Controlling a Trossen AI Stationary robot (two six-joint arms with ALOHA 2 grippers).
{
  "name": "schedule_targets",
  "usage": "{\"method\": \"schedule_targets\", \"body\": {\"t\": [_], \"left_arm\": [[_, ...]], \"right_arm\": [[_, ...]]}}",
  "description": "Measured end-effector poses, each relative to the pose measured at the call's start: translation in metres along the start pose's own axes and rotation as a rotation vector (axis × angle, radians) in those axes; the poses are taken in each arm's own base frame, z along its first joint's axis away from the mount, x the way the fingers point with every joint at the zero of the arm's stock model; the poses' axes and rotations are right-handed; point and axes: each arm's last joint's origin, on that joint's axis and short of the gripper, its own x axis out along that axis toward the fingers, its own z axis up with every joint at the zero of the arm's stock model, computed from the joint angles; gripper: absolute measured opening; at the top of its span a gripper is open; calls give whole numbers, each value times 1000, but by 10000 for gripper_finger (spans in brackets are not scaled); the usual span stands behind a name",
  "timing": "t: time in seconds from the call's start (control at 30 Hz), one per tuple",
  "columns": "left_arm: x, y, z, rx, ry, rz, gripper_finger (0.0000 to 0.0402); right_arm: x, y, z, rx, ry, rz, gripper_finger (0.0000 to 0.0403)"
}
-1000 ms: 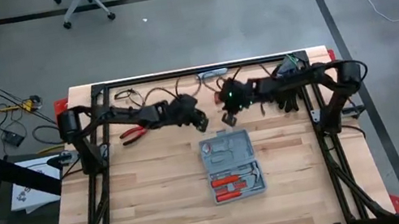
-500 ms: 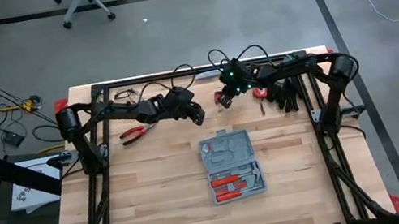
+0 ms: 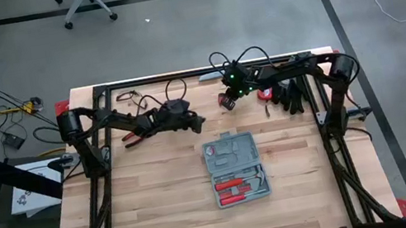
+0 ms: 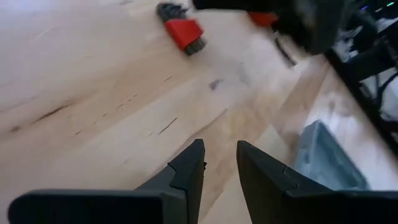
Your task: Prefit tool cases
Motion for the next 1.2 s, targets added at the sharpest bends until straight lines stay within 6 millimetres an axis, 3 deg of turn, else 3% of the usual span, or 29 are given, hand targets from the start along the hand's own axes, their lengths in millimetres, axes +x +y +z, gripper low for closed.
{"method": "schedule_targets", "body": {"t": [0.33, 0.87, 1.2], "left_arm": [[0, -2, 4, -1, -41, -23, 88], [0, -1, 4, 23, -37, -13, 88], [0, 5, 6, -10, -35, 19, 88]], "right_arm": [[24, 4, -9, 25, 20, 36, 0], [23, 52, -21, -76, 44, 111, 0], [22, 68, -24, -105, 30, 143, 0]]}}
